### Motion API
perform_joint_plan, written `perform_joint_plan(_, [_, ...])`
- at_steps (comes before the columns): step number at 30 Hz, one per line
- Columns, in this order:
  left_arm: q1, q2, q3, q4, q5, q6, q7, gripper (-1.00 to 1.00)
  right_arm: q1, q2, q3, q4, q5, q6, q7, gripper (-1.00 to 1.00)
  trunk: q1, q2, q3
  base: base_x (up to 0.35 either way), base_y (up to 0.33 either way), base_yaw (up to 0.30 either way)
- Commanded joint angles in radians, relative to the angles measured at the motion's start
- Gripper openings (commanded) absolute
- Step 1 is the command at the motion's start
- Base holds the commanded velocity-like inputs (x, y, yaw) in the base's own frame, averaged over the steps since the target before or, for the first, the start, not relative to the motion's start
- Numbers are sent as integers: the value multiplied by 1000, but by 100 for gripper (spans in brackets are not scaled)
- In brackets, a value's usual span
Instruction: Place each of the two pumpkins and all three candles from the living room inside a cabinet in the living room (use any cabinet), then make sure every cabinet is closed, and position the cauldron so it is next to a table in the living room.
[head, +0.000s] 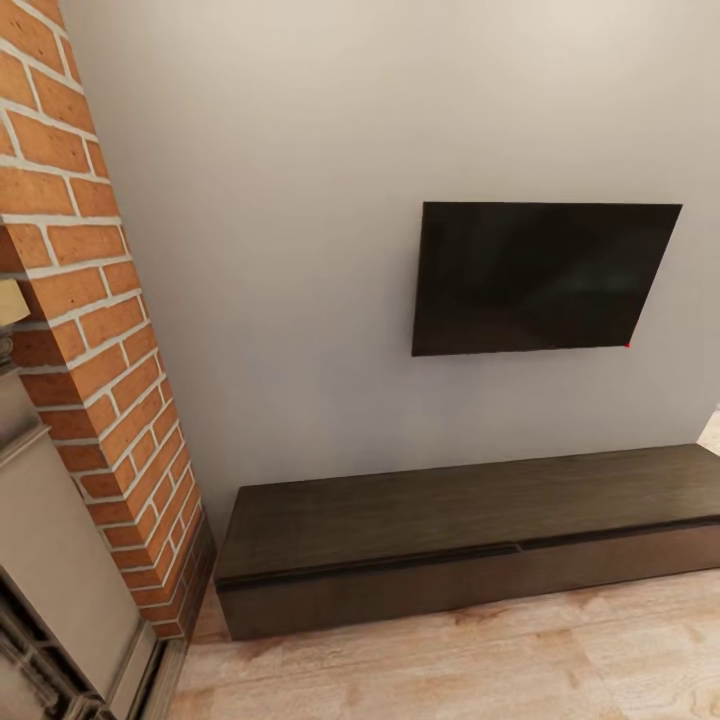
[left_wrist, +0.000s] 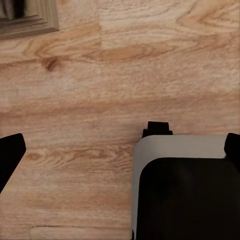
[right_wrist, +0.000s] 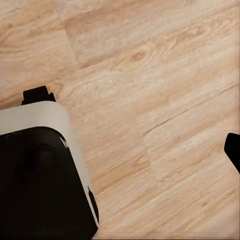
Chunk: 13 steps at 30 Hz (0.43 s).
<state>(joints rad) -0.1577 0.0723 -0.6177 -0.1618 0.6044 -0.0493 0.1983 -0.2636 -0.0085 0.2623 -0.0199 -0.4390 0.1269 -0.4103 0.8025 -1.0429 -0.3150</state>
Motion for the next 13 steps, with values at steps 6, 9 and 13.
perform_joint_plan(6, [0,-4,-7,-1,9,-3,0,100,0,1,8,41,-12,8,-4,100,0,-1,-1,0,0,0])
perform_joint_plan(9, [0,-3,-6,-2,9,-3,-3,100,0,-1,8,46,-11,8,-4,100,0,-1,-1,0,0,0])
perform_joint_plan(13, [0,1,-4,-2,9,-3,-4,100,0,3,9,48,-14,8,-4,100,0,-1,-1,0,0,0])
